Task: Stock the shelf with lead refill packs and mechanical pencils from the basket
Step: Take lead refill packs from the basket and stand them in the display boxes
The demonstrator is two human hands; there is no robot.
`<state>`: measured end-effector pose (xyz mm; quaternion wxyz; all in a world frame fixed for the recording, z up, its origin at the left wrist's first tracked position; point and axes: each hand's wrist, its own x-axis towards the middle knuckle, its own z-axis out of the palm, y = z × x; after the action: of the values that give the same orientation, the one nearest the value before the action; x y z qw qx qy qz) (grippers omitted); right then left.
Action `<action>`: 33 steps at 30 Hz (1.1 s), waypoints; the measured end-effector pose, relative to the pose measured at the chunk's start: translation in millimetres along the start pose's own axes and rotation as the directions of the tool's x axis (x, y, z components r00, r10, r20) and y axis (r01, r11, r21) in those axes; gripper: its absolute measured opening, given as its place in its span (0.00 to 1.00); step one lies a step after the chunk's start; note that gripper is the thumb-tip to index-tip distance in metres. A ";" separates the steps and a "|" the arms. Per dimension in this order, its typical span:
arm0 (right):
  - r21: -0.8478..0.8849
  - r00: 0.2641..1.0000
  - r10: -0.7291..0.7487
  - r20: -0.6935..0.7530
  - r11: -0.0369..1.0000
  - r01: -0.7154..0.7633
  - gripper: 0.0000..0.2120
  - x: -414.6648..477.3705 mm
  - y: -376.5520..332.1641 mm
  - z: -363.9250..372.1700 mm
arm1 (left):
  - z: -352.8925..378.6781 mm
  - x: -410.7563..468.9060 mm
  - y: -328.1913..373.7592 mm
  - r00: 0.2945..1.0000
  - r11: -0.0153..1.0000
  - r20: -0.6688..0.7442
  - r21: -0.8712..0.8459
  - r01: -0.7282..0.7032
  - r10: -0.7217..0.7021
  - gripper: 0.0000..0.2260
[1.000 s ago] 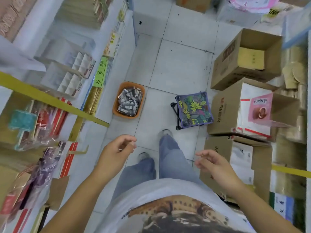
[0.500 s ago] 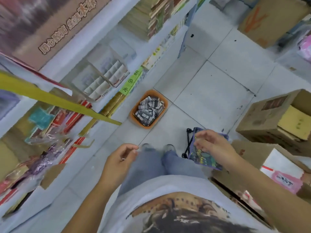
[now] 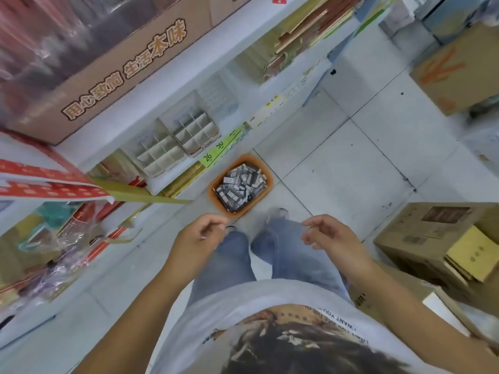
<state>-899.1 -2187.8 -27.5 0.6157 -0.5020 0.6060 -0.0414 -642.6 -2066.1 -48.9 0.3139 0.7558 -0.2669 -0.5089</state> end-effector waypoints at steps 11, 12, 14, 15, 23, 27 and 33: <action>-0.271 0.962 0.040 0.270 0.962 0.037 0.12 133.2 -29.8 -105.2 | 83.7 54.8 34.4 0.950 0.966 -0.248 -0.220 0.136 -0.190 0.10; -0.311 0.949 0.047 0.310 0.949 0.054 0.11 152.4 -38.8 -112.4 | 93.9 59.4 35.2 0.934 0.956 -0.280 -0.253 0.151 -0.221 0.09; -0.386 0.922 0.062 0.382 0.917 0.099 0.09 189.0 -55.3 -117.6 | 111.6 68.6 32.2 0.898 0.931 -0.340 -0.326 0.166 -0.279 0.07; -0.419 0.907 0.065 0.416 0.899 0.127 0.08 206.8 -61.2 -115.9 | 119.3 73.8 28.9 0.880 0.914 -0.359 -0.366 0.173 -0.310 0.07; -0.614 0.826 0.084 0.557 0.712 0.342 0.07 339.1 -20.9 -24.8 | 154.7 145.6 -76.2 0.832 0.832 -0.290 -0.456 0.315 -0.474 0.10; -0.704 0.832 0.094 0.547 0.589 0.397 0.06 418.2 36.7 38.4 | 161.7 221.3 -162.3 0.846 0.858 -0.257 -0.363 0.364 -0.468 0.09; -0.736 0.811 0.049 0.583 0.453 0.503 0.12 540.5 143.8 111.1 | 190.6 341.2 -297.4 0.852 0.877 -0.255 -0.287 0.386 -0.458 0.05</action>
<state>-750.0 -2410.3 -530.9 0.4040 -0.8120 0.2710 0.3226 -680.4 -2155.1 -530.4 0.3157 0.8267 0.0195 -0.4653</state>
